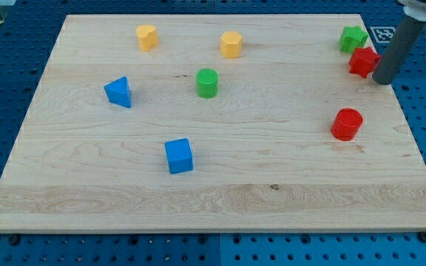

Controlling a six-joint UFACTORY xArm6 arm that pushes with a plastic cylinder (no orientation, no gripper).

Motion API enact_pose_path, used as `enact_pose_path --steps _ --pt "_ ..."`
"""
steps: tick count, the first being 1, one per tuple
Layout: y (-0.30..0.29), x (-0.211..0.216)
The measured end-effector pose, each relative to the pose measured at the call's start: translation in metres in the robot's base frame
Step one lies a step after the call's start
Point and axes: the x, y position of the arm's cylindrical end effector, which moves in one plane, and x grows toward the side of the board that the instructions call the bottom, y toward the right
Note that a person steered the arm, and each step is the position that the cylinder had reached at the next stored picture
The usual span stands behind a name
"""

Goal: Move the red star into green star

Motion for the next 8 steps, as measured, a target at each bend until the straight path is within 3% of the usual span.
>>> enact_pose_path --steps 8 --pt "-0.012 -0.002"
